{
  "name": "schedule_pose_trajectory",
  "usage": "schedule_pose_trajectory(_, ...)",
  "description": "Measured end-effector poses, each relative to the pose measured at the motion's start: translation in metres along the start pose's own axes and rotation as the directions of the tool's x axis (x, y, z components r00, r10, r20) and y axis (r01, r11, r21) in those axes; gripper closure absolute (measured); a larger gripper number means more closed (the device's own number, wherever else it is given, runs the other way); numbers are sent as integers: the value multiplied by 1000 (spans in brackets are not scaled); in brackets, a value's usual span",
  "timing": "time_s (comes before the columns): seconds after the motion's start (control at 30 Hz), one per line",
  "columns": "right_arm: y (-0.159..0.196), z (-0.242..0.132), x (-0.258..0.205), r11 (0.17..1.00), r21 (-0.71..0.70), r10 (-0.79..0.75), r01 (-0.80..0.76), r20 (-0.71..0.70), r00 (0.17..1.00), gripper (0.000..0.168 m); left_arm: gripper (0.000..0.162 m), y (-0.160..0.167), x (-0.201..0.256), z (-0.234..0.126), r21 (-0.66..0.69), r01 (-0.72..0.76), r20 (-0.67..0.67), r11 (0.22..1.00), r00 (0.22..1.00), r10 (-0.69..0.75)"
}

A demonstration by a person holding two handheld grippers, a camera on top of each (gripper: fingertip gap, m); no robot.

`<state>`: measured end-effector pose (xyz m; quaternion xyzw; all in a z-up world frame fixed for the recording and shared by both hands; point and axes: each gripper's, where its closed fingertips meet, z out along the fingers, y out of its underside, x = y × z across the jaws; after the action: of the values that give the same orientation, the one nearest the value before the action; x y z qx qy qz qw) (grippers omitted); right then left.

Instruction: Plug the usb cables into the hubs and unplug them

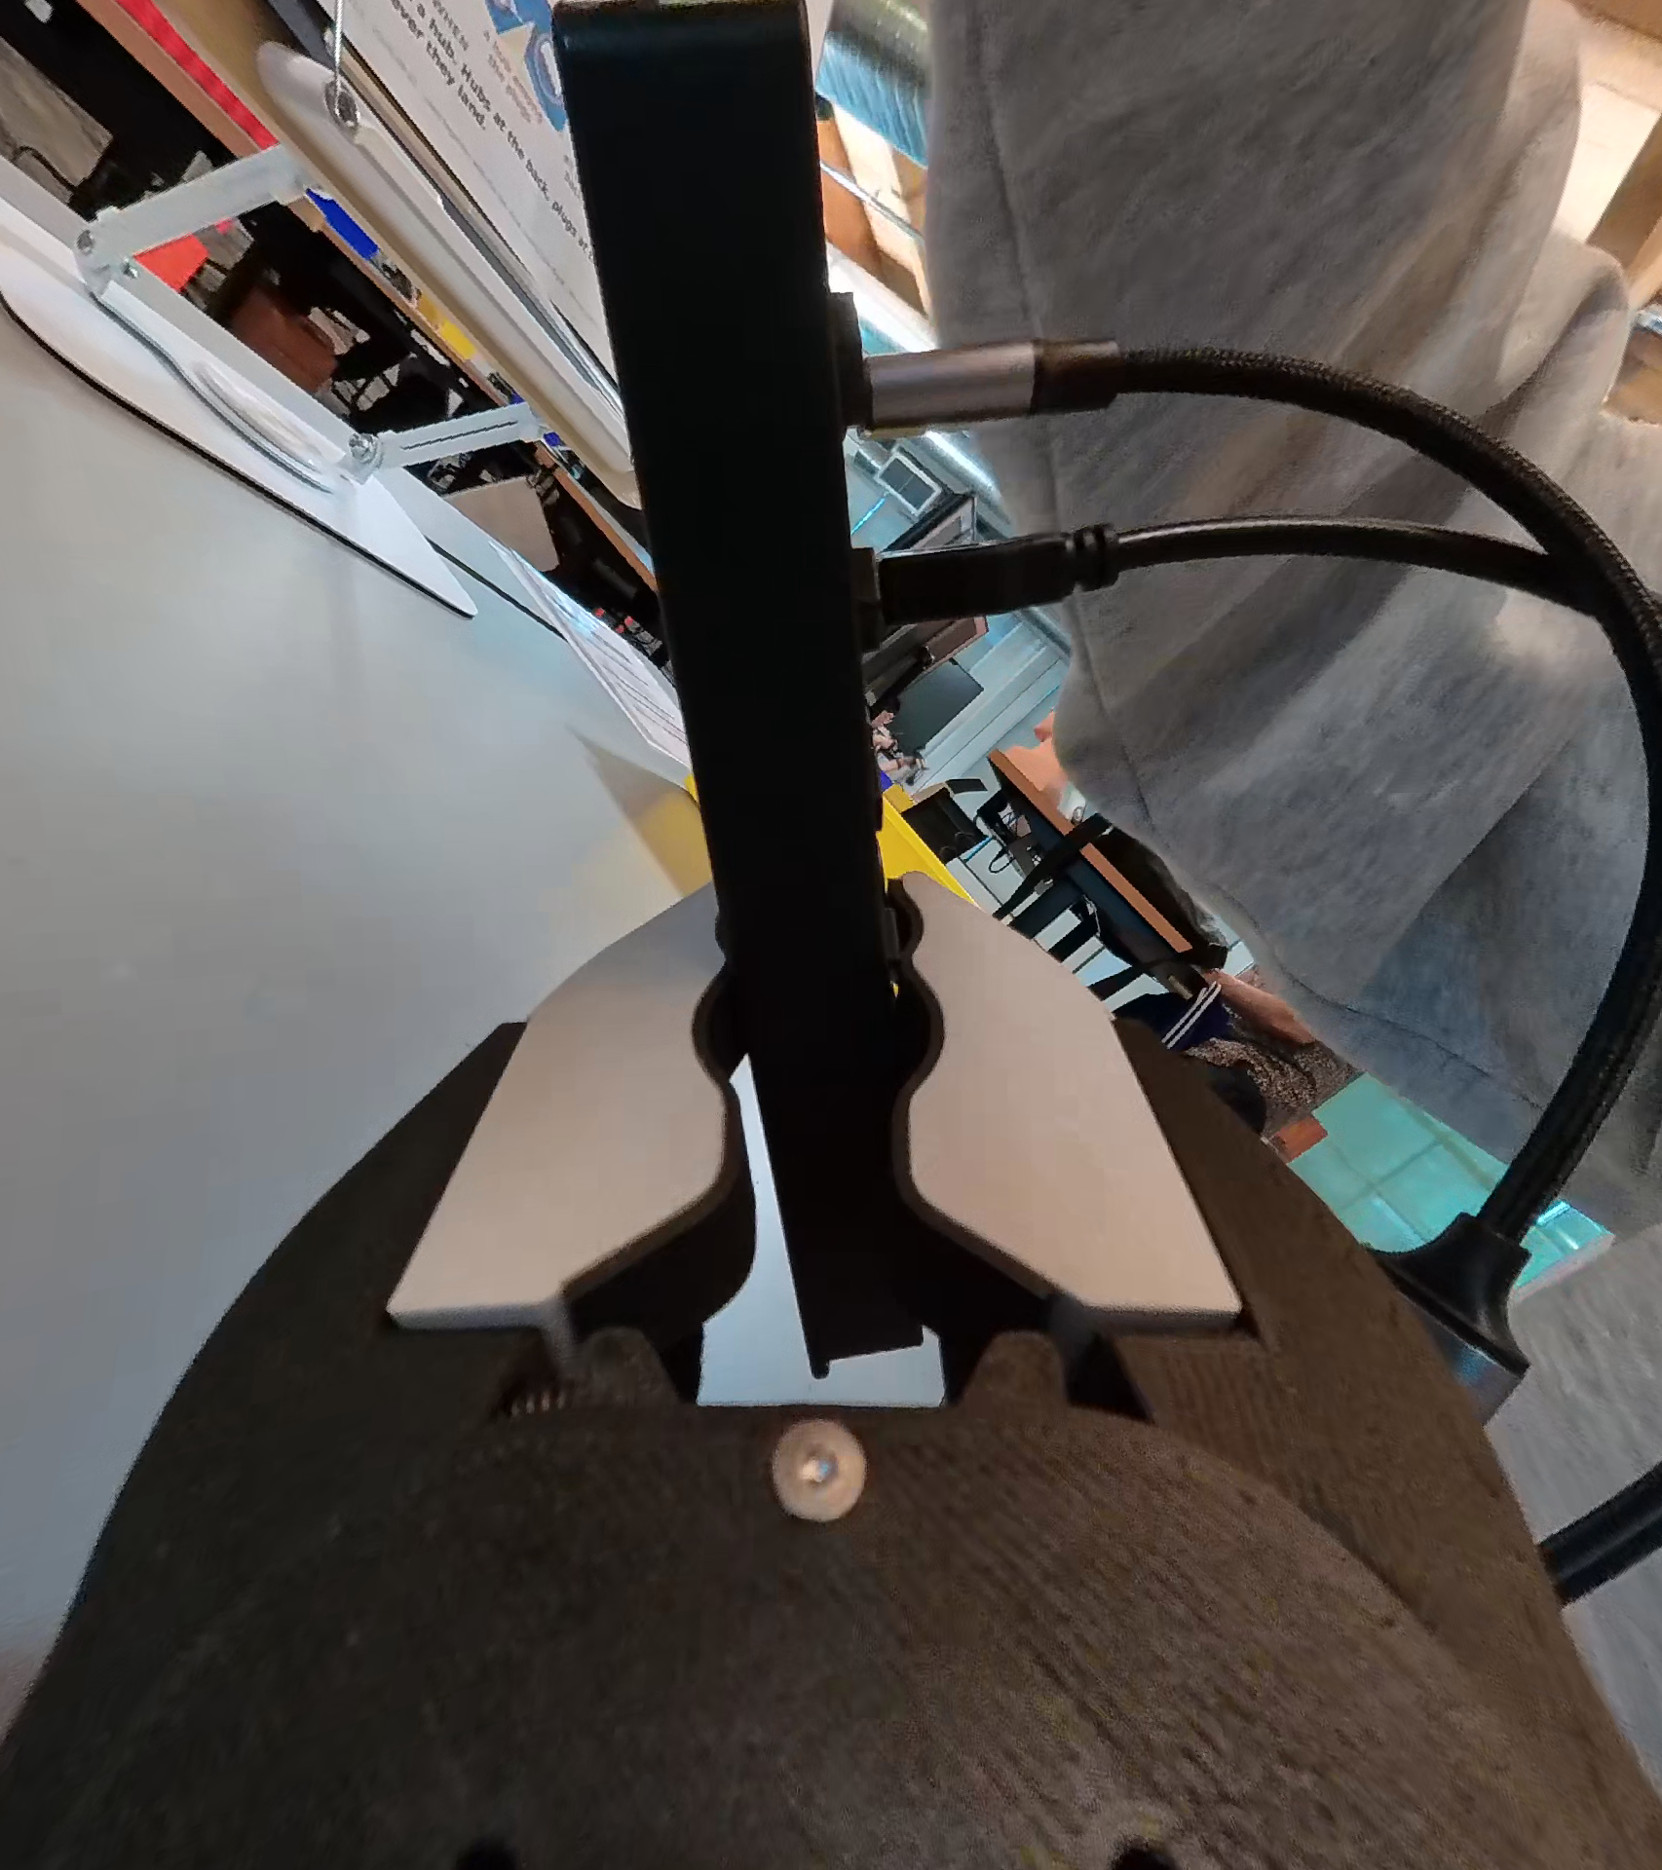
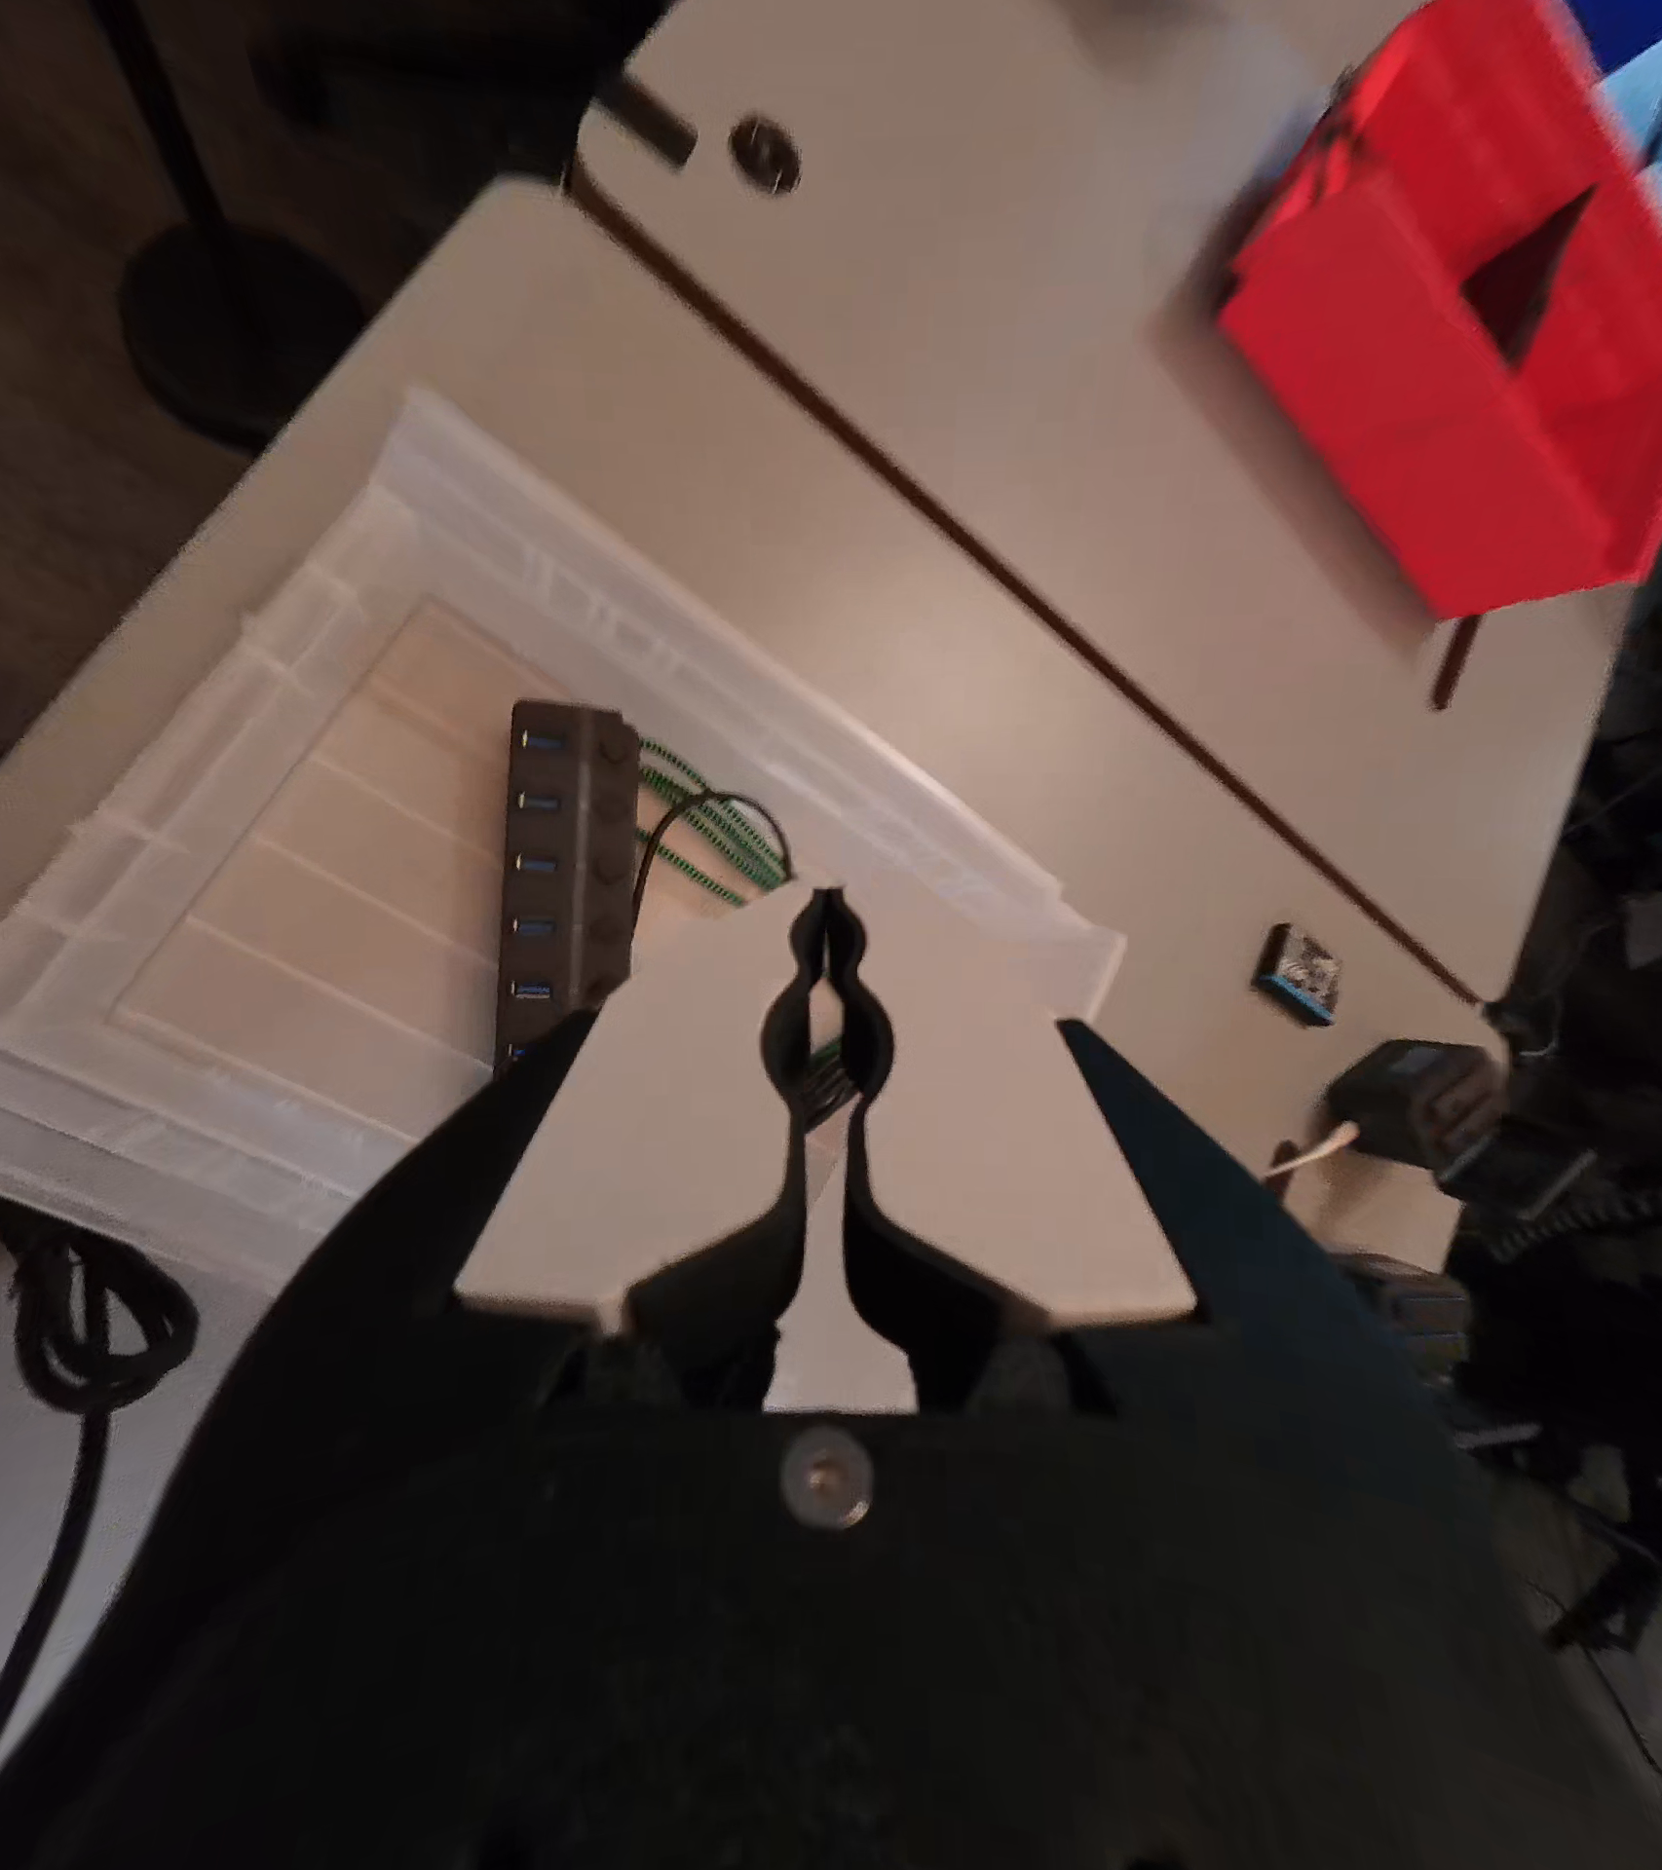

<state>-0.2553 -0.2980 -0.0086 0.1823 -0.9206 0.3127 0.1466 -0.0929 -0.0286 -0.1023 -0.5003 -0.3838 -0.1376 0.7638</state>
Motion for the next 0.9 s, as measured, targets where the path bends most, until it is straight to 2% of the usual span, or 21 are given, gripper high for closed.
schedule_pose_trajectory(0.1, 27, 33, -10, 996, -84, 20, -15, 56, 998, 168, 136, 0, 0, 0, 3, -4, 1, 1000, 1000, 4)
schedule_pose_trajectory(0.17, 49, 55, -14, 986, -163, 54, -38, 94, 994, 157, 136, -1, 0, 0, 4, -4, 3, 1000, 1000, 4)
schedule_pose_trajectory(0.3, 93, 96, -14, 951, -302, 102, -66, 103, 989, 150, 136, -2, -1, -1, 8, 2, 4, 1000, 1000, -2)
schedule_pose_trajectory(0.47, 128, 136, -23, 905, -418, 155, -78, 155, 976, 142, 136, -2, -2, -1, 5, -11, 6, 1000, 1000, 11)
schedule_pose_trajectory(0.5, 135, 141, -24, 889, -452, 161, -77, 150, 976, 144, 136, -2, -3, -1, 4, -7, 5, 1000, 1000, 7)
schedule_pose_trajectory(0.57, 146, 143, -19, 849, -521, 157, -81, 103, 982, 163, 136, -3, -3, -1, 4, -2, 5, 1000, 1000, 2)
schedule_pose_trajectory(0.63, 130, 139, -11, 879, -463, 161, -111, 68, 985, 165, 136, -4, -4, -2, 3, -2, 7, 1000, 1000, 2)
schedule_pose_trajectory(0.73, 79, 113, 11, 939, -242, 260, -243, 41, 965, 165, 136, -5, -6, -2, 5, -3, 11, 1000, 1000, 3)
schedule_pose_trajectory(0.8, 47, 86, 30, 939, -94, 334, -329, 40, 942, 165, 136, -5, -6, -2, 2, -5, 13, 1000, 1000, 5)
schedule_pose_trajectory(0.9, 18, 49, 50, 908, 40, 415, -418, 67, 907, 165, 136, -5, -6, -2, 3, -7, 16, 1000, 1000, 7)
